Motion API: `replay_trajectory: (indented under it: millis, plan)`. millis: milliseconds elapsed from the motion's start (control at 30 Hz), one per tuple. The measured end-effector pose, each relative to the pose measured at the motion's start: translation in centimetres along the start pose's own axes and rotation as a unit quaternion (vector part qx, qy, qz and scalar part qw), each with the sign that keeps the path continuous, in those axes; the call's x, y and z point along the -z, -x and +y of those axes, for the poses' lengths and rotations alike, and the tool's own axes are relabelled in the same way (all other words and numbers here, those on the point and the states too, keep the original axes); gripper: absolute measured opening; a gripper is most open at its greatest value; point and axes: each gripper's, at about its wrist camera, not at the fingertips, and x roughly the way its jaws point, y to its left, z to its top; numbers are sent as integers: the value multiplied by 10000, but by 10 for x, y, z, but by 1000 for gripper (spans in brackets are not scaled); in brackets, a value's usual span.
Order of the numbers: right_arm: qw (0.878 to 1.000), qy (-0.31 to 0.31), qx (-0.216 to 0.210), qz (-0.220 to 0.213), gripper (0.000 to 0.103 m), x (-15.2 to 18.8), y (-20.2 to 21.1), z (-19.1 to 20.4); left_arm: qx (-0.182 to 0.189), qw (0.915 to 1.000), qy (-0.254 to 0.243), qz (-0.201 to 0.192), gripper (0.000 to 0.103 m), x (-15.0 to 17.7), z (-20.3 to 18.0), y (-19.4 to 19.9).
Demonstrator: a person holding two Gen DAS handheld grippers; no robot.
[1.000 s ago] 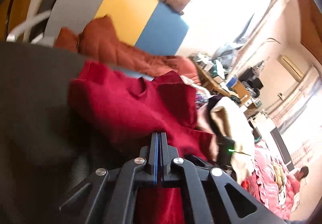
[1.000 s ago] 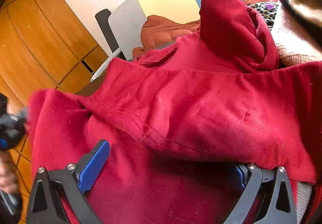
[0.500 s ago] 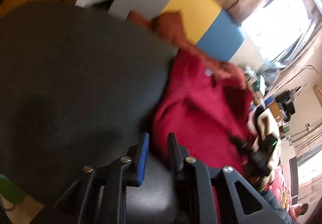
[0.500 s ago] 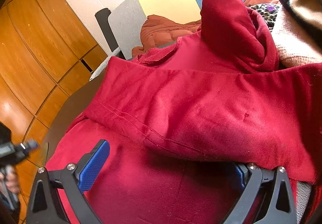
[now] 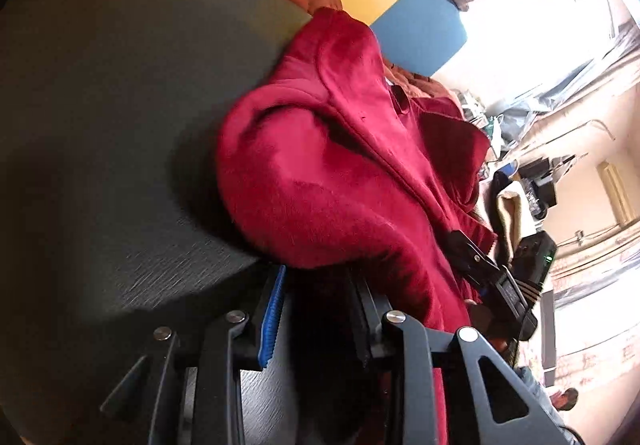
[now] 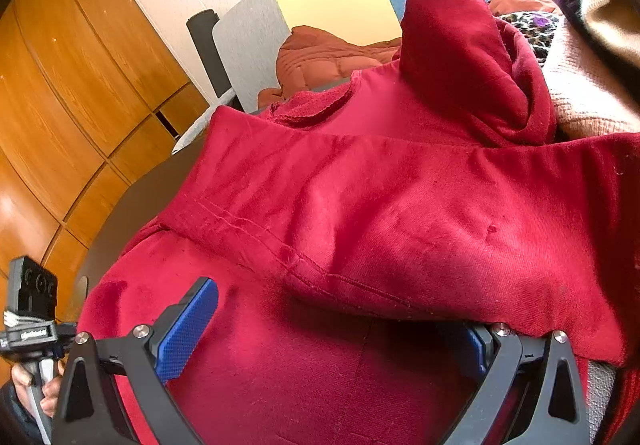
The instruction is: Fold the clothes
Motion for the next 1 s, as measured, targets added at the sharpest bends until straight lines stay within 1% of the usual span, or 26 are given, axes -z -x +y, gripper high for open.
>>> replay_trajectory:
  millis: [33,67,100,200,267,333,367,400,500,567,600,633,667,700,733,767,800,833,933,1000]
  plan:
    - [10000,-6,-6,-2,103,0,0,0,21,10000,-46,-20,20,-3,-5,-1]
    - [10000,-10,-14,-4,103,0,0,-1,34,9999,-115,-75,14,-6,-10,0]
    - [10000,-16,-23,-8,103,1,0,-1,30,9995,-238,-212,5,-9,-16,6]
    - [10000,-35,-58,-18,103,1,0,-3,131,9967,-482,-646,3,-18,-31,35]
    - [9999,-54,-82,-28,103,1,1,-4,265,9940,-559,-898,3,-20,-35,65]
    - [9999,-72,-101,-41,103,1,2,-3,370,9909,-632,-1128,3,-17,-36,96]
    - [9999,-77,-106,-45,103,2,2,-3,374,9897,-660,-1212,0,-15,-34,109]
    - [9999,-80,-109,-49,103,2,2,-3,377,9886,-666,-1300,0,-13,-33,120]
    - [9999,-86,-109,-57,103,3,3,-2,331,9854,-530,-1583,0,-10,-23,148]
    - [9999,-84,-102,-57,103,3,3,-2,34,9854,-397,-1657,0,-10,-7,156]
    - [9999,-82,-97,-57,103,3,4,-1,-94,9866,-314,-1600,5,-9,2,155]
    - [9999,-79,-90,-56,103,3,4,-1,-187,9884,-201,-1491,14,-7,12,151]
    - [9999,-75,-83,-55,103,3,4,-1,-227,9900,-88,-1386,20,-5,21,143]
    - [9999,-70,-75,-54,103,3,4,0,-226,9916,14,-1270,29,-2,29,134]
    - [9999,-67,-70,-52,103,3,4,0,-132,9935,91,-1129,35,0,33,124]
    - [9999,-66,-70,-51,103,3,4,0,-39,9950,168,-987,36,2,37,114]
    - [9999,-65,-70,-51,103,3,4,0,44,9961,202,-858,40,5,40,105]
    - [9999,-65,-70,-50,103,4,4,1,87,9968,102,-783,46,7,37,101]
    - [9999,-64,-73,-44,103,2,3,0,142,9950,-670,-722,49,13,14,94]
    - [9999,-62,-73,-40,103,1,3,0,223,9937,-905,-626,50,12,7,89]
